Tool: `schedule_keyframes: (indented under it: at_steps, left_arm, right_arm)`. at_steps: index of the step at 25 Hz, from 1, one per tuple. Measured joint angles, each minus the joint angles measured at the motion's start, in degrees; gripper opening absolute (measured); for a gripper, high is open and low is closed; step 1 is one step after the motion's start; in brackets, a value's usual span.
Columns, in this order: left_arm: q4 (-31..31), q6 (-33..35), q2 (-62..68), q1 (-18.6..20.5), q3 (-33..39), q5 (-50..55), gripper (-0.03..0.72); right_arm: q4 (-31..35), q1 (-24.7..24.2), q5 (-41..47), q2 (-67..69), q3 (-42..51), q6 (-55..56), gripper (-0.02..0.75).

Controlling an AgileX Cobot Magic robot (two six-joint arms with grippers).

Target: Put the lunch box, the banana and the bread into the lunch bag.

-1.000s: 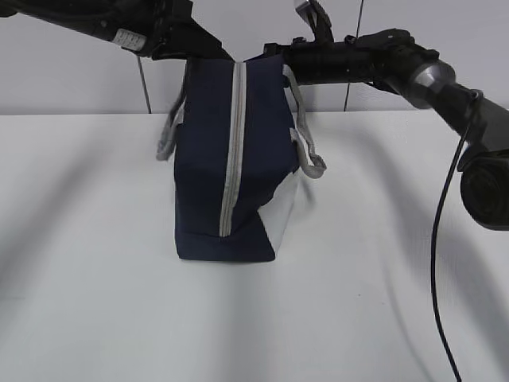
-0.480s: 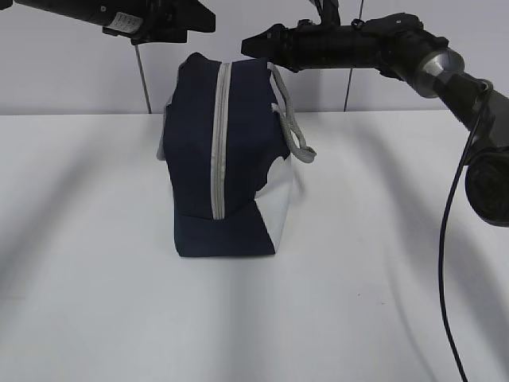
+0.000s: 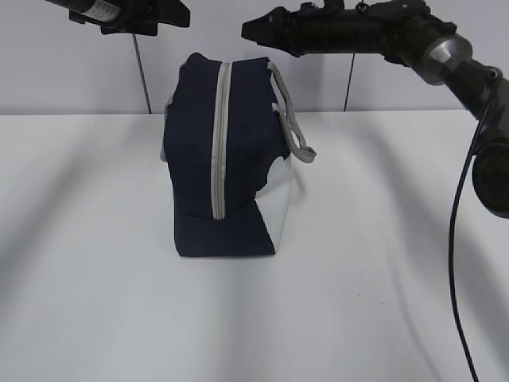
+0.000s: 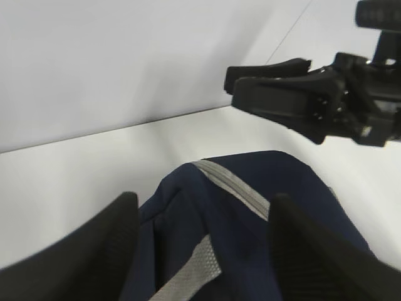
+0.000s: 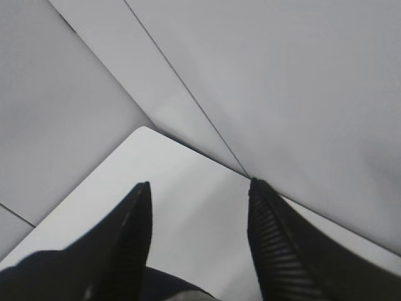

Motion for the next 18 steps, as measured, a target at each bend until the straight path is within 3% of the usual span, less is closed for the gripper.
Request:
schedule_keyframes:
  at_steps: [7, 18]
  left_arm:
    - [16.34, -14.45, -3.88, 0.00, 0.00, 4.91, 0.448]
    - [27.84, -22.65, -14.62, 0.00, 0.80, 22.55, 0.414]
  right_arm:
    - [0.00, 0.00, -0.58, -9.70, 9.66, -0.29, 0.371]
    - [0.00, 0.00, -0.68, -28.08, 32.29, -0.92, 0.371]
